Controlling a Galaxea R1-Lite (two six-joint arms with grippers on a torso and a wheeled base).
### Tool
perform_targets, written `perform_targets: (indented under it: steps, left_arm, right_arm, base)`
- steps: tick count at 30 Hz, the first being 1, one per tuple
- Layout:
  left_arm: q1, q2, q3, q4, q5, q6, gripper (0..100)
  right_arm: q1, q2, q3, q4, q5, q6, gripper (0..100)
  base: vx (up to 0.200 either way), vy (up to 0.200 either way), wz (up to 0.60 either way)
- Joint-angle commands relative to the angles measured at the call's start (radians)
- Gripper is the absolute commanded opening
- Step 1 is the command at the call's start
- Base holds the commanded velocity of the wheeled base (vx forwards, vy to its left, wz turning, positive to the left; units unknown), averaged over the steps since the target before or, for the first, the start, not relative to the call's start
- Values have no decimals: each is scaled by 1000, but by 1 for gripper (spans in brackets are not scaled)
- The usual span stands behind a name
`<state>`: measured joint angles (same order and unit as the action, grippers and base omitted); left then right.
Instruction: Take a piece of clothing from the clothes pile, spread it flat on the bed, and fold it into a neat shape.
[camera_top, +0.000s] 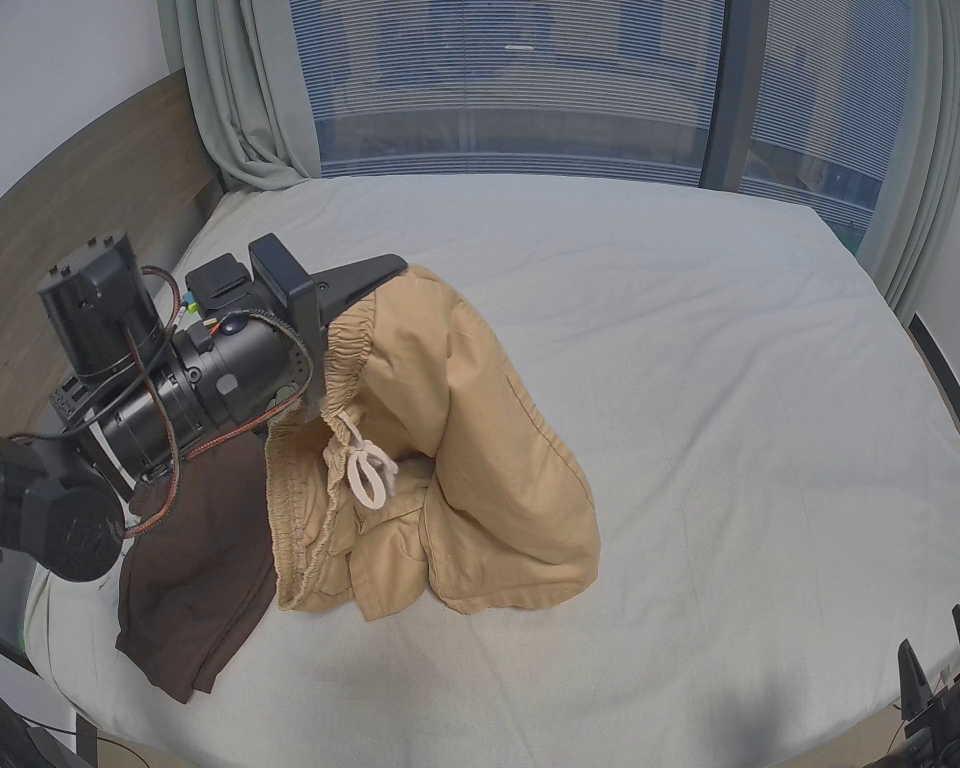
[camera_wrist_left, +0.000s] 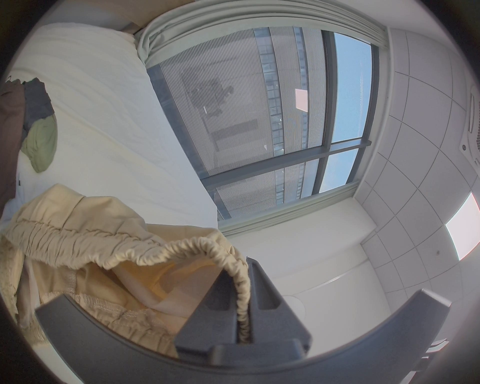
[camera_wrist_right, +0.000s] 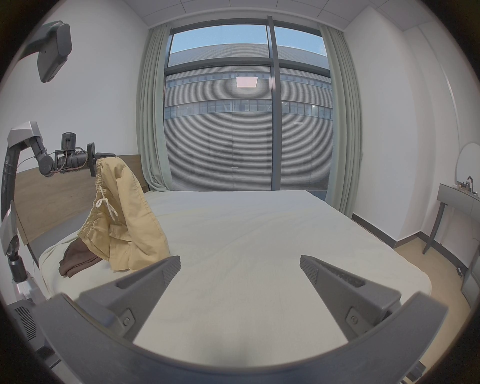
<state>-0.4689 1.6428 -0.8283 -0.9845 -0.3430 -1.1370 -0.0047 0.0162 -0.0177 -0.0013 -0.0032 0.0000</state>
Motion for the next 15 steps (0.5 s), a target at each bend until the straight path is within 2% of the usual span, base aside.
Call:
perform_targets:
  steps: [1,15]
  left_arm:
    - [-42,31,-49,13,1,-1,0]
    - [-146,94,-212,132,2,-1,0]
  right_arm:
    - [0,-12,18,0,0,0,100]
    - [0,-12,18,-2,0,2,100]
  base:
    - [0,0,0]
    - [0,0,0]
